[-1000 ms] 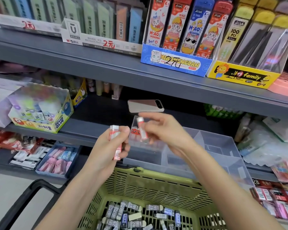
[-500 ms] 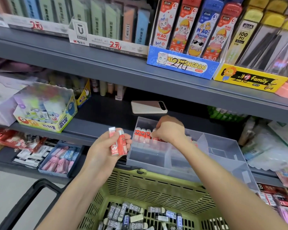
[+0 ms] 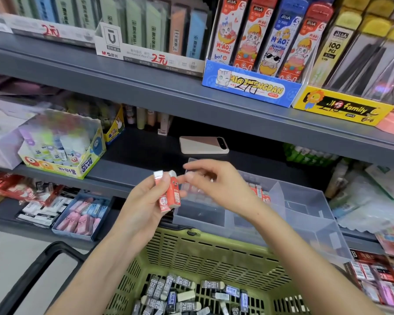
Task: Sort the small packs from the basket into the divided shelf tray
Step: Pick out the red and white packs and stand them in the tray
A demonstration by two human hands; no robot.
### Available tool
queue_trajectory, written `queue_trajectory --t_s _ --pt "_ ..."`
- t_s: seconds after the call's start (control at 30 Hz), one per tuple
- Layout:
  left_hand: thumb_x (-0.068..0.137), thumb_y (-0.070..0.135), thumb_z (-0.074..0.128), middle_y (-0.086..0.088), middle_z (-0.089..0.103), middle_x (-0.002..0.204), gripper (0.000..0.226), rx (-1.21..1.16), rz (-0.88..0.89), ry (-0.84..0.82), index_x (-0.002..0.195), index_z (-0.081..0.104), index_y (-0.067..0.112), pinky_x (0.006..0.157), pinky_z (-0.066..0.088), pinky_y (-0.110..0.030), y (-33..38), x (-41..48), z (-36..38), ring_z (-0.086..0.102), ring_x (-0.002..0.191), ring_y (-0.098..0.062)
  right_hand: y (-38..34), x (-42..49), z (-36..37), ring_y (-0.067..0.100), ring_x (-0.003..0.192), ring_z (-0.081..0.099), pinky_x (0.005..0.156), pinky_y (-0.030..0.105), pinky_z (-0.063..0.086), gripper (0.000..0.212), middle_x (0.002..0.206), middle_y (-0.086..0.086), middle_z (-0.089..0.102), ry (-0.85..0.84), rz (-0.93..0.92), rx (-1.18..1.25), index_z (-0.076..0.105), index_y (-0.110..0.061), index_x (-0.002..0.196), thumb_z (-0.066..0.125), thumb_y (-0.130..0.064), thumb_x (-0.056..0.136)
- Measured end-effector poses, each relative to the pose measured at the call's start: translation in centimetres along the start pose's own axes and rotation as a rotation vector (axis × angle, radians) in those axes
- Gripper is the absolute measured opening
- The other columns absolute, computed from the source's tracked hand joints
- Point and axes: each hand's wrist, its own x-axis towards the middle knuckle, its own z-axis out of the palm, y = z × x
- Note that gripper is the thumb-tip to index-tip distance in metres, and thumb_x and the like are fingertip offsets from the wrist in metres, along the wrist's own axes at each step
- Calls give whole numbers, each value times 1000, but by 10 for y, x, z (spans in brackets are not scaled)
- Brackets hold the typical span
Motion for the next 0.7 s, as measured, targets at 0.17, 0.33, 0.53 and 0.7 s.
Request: queue_trajectory --t_s 0.17,0.33,0.53,0.7 --pt "72 42 64 -5 74 83 48 107 25 -57 107 57 11 56 55 -25 -5 -6 8 70 65 -16 -7 -23 3 -3 73 55 70 13 44 16 93 -1 63 -72 -31 213 69 -27 100 68 -21 84" --pt "78 36 60 -11 74 88 34 111 90 -94 96 50 9 57 56 -27 -10 -9 14 73 81 -28 6 -25 -15 8 64 55 56 17 43 9 73 -3 68 -51 133 661 67 -11 85 67 -4 80" --pt "77 37 70 -1 73 91 12 102 161 -35 78 67 25 77 54 -25 -5 -6 2 69 89 -14 35 13 -52 10 72 66 66 18 50 23 75 -3 70 246 282 312 66 -15 93 75 -6 74" --pt "68 39 80 8 60 71 16 194 181 53 74 68 29 74 43 -28 -4 -5 -4 54 69 -8 50 31 -40 15 82 66 74 27 50 13 78 -8 69 35 315 -240 67 -26 79 77 -22 72"
